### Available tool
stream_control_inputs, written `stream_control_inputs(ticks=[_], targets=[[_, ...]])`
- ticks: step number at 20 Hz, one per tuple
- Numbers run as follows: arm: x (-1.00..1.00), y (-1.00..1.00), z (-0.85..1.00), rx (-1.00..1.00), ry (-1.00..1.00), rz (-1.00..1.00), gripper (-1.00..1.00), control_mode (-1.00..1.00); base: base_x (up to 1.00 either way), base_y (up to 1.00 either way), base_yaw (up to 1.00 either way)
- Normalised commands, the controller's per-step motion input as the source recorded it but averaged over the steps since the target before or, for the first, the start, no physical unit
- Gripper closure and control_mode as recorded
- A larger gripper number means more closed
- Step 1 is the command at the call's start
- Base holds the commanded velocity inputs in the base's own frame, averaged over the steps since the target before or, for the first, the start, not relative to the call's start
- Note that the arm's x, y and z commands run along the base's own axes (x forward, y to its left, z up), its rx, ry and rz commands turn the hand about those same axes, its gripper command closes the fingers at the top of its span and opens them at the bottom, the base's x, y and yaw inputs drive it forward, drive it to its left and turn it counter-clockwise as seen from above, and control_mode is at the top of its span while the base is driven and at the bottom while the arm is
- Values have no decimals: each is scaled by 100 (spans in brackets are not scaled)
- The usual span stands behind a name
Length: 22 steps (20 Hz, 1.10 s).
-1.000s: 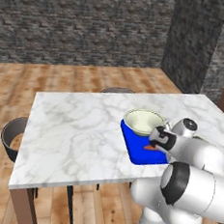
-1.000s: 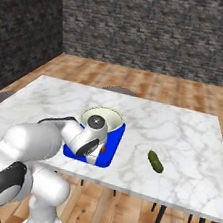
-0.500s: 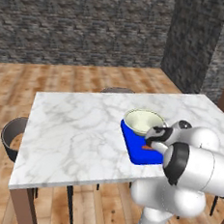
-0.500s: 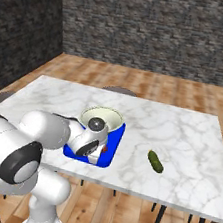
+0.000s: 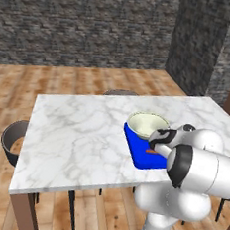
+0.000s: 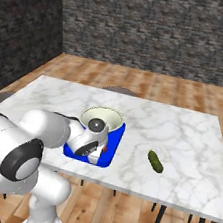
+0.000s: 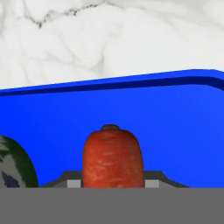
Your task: Place the two vegetables and bowl onto the tray for setting up a vegetable dip station.
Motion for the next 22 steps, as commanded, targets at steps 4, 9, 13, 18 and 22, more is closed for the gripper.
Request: stream_control_inputs(ticks=[4,9,13,18,22], targets=[[0,0,0,0,0,0,-100,-100,0,0,0],[-3,-1,0,0,0,0,-100,-100,0,0,0],[-10,-20,15,0,7,-4,-100,-100,0,0,0],[-33,-38,33,0,12,-9,-100,-100,0,0,0],[-30,-34,47,0,9,-9,-100,-100,0,0,0]])
